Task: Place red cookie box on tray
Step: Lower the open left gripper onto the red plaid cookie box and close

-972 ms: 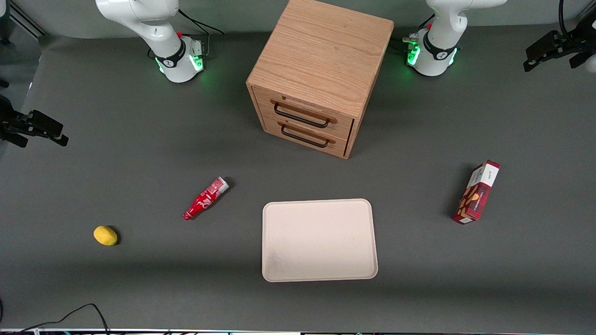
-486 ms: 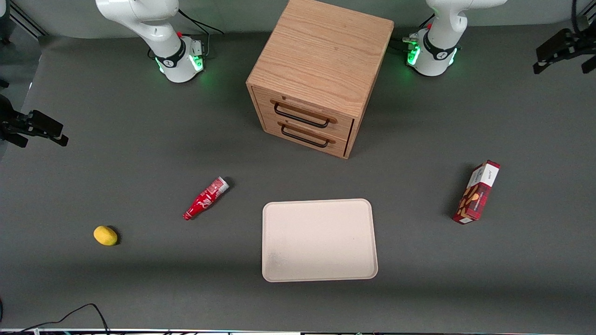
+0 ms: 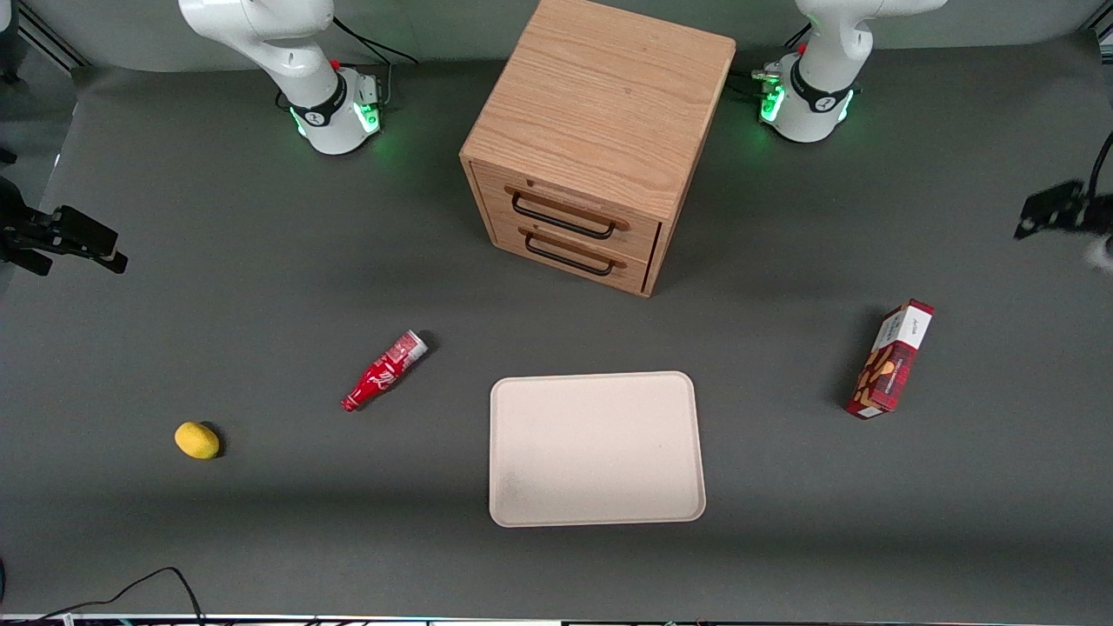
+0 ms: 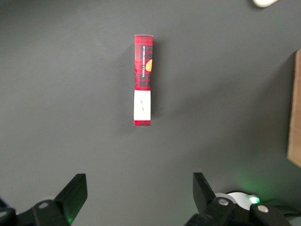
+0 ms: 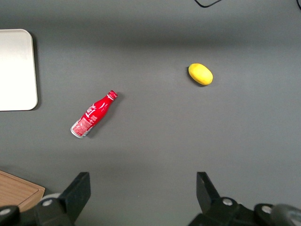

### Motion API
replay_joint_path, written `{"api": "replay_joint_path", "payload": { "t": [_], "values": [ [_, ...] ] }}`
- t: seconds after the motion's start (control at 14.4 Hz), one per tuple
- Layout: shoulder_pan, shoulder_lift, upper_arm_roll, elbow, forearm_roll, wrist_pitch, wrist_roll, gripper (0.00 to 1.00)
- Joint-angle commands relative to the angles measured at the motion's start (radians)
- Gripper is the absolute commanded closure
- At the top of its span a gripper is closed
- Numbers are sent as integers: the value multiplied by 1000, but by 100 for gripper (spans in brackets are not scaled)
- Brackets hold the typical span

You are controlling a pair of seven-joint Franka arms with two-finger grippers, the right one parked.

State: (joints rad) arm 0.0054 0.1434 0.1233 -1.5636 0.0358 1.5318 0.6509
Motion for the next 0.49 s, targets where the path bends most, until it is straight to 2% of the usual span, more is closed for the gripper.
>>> {"api": "replay_joint_path", "payload": {
  "t": [0.0,0.21,0.42],
  "values": [
    [-1,96,9,-65,-45,124,75,0],
    [-1,116,7,-257,-79,368,78,0],
    [-2,178,6,-315,-100,488,105,0]
  ]
}}
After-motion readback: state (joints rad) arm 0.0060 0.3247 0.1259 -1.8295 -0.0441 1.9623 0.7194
